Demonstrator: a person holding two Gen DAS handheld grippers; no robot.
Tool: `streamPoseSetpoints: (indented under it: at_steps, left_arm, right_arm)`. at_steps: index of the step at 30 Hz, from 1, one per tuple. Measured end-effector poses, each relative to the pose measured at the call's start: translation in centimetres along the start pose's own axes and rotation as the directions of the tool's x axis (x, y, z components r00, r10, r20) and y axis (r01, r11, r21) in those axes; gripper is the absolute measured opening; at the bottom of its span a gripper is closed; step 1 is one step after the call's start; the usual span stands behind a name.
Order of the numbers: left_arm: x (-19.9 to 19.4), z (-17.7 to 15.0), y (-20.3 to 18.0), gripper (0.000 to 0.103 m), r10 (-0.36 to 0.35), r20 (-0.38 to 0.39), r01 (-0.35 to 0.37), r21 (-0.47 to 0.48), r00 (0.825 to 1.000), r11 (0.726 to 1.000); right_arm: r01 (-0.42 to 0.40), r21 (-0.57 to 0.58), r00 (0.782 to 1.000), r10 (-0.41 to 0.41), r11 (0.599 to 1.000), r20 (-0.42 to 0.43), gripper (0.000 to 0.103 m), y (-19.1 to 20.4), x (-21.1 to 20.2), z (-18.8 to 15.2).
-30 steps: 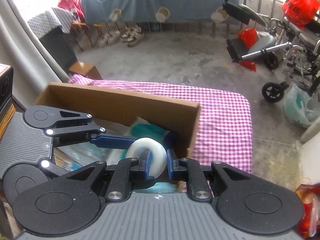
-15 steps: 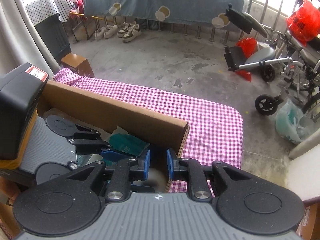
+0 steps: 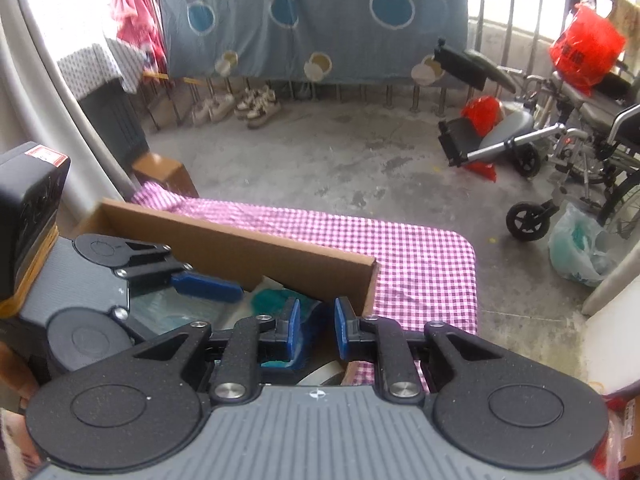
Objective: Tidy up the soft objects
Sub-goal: 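Lower the tape roll into the box and open the right tool, then move the right tool to the gold tissue pack and close on it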
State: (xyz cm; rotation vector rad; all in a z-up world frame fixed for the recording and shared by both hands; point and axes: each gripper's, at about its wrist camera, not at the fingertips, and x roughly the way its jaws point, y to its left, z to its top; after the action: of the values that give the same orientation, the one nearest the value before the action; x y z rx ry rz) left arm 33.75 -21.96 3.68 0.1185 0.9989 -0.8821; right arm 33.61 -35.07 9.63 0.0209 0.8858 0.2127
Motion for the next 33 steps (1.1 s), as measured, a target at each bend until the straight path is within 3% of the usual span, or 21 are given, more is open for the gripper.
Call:
streamPoseSetpoints:
  at_steps: [9,17,19,20,22,28,33]
  left_arm:
    - [-8.4,-1.5,-3.0,0.100,0.025,0.129,-0.030,0.036,0.991,0.999]
    - [-16.2,-5.7,-6.0,0.102,-0.008,0.225,-0.014,0.093,0.974,0.996]
    - [-17.6,-7.4,-6.8,0.102,-0.005,0.240,-0.024,0.118,0.971,0.993]
    - [-18.0,-8.3,-7.2,0.102,-0.005,0.244,-0.027,0.129,0.970,0.991]
    - [-18.5,-10.4,-7.9,0.102,0.001,0.240,-0.035,0.135,0.971,0.990]
    - [-16.6,-16.8,-9.8,0.102,-0.026,0.169,0.002,0.141,0.985,0.990]
    - [-10.7,-20.3,-11.5,0.090,-0.127,0.072,0.118,0.120,0.989,0.986]
  right_arm:
    - [-0.072,0.065,0.985,0.061,0.995,0.162,0.021,1.6,-10.1,-3.4]
    - [-0.164,0.130,0.951,0.122,0.978,0.285,0.022,3.4,-17.9,-10.2]
    - [-0.192,0.165,0.943,0.136,0.967,0.305,0.026,3.3,-19.0,-12.6]
    - [-0.207,0.186,0.939,0.142,0.960,0.315,0.030,3.1,-19.3,-13.8]
    - [-0.223,0.236,0.936,0.141,0.946,0.323,0.052,2.9,-19.5,-16.7]
    - [-0.226,0.428,0.951,0.103,0.875,0.292,0.054,1.5,-16.6,-24.6]
    - [-0.199,0.600,0.974,0.088,0.775,0.209,0.053,-0.1,-11.7,-30.3]
